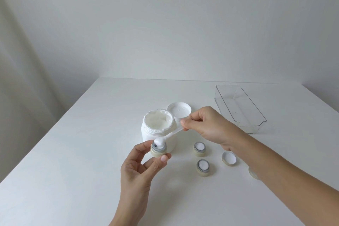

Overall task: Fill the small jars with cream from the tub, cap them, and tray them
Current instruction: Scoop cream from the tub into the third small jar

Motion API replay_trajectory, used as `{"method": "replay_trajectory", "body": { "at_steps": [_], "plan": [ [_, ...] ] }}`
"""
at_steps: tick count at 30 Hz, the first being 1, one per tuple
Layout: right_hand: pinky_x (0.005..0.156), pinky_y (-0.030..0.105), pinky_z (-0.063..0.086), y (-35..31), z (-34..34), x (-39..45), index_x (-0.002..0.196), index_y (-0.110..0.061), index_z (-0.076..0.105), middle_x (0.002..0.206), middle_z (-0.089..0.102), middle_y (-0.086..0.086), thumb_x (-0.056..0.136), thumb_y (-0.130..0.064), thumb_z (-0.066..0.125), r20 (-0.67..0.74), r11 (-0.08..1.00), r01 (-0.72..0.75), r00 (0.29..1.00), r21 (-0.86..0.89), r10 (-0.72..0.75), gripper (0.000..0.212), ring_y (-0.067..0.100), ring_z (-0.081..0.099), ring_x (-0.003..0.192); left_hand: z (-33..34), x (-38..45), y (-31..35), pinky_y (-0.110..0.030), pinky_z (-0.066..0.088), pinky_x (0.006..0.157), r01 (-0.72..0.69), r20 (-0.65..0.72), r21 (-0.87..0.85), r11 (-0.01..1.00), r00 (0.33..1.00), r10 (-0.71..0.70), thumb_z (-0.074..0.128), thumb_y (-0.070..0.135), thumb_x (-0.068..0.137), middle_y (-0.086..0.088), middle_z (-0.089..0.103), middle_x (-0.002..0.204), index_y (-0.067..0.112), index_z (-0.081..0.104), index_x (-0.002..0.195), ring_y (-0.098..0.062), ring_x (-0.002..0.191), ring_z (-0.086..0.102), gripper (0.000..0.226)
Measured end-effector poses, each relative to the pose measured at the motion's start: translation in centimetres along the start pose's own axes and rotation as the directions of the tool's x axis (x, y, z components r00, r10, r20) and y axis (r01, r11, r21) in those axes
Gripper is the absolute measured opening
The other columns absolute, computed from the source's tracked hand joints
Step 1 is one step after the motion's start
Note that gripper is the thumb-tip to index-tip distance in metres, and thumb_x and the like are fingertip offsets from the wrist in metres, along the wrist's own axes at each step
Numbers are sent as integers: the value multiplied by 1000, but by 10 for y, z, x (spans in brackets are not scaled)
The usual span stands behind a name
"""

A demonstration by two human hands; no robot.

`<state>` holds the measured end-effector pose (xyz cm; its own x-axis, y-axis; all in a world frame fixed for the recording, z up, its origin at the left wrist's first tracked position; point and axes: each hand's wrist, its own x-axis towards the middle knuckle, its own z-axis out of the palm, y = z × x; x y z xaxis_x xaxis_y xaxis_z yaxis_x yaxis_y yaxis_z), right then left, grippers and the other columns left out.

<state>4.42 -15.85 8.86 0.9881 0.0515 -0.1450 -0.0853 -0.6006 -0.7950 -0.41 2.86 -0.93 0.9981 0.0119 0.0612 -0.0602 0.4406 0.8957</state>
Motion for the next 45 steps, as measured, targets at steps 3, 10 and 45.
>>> {"method": "replay_trajectory", "body": {
  "at_steps": [3,10,45],
  "plan": [
    [74,29,28,-1,1,-4,75,-14,72,46,29,-9,91,-38,57,-63,997,32,997,-69,-37,33,4,37,45,0,-1,0,-25,58,72,3,-4,-1,1000,1000,-3,87,16,53,-6,76,102,8,68,103,-34,84,76,54],
    [82,30,23,0,-4,-8,74,-14,70,56,58,-11,92,-37,56,-214,984,106,967,-140,-135,33,-11,46,63,2,-3,2,-23,58,68,5,4,19,1000,1000,-5,86,21,56,-6,77,98,17,76,94,-31,83,76,40],
    [77,31,19,-6,7,4,74,-24,73,80,53,-7,82,-32,68,-424,713,414,597,-565,-682,13,17,51,81,3,-2,3,-24,58,74,38,47,-79,996,998,-34,78,23,67,-9,75,107,16,75,106,-32,98,74,40]
  ]
}}
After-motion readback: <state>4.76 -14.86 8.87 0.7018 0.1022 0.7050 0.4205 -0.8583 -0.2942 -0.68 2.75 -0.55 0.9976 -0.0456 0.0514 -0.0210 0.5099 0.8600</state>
